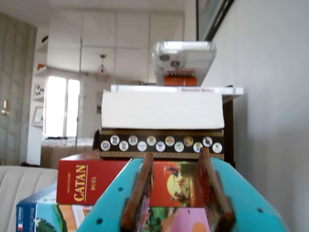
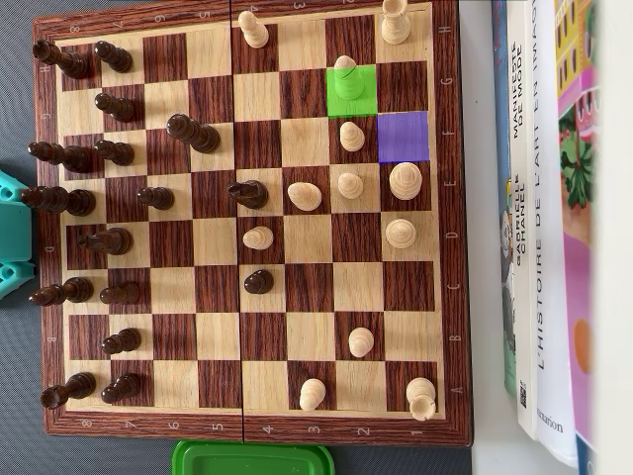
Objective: Play chess
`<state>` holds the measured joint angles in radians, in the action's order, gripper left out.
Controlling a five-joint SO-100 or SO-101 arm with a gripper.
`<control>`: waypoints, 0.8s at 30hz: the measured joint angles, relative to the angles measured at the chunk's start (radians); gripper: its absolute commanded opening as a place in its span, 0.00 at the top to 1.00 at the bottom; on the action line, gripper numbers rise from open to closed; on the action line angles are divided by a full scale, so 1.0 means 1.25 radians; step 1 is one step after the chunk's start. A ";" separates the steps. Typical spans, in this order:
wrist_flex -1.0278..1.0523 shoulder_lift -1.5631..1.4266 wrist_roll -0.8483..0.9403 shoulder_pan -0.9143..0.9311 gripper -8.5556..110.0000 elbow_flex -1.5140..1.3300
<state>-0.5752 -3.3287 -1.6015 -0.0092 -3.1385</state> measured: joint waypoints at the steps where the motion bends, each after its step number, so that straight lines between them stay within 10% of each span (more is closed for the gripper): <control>1: -0.023 0.000 0.000 0.000 0.80 0.000; 24: -0.648 -0.023 0.000 0.001 0.80 0.000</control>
<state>-1.3852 -3.3579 -1.6015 -0.0077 -3.1385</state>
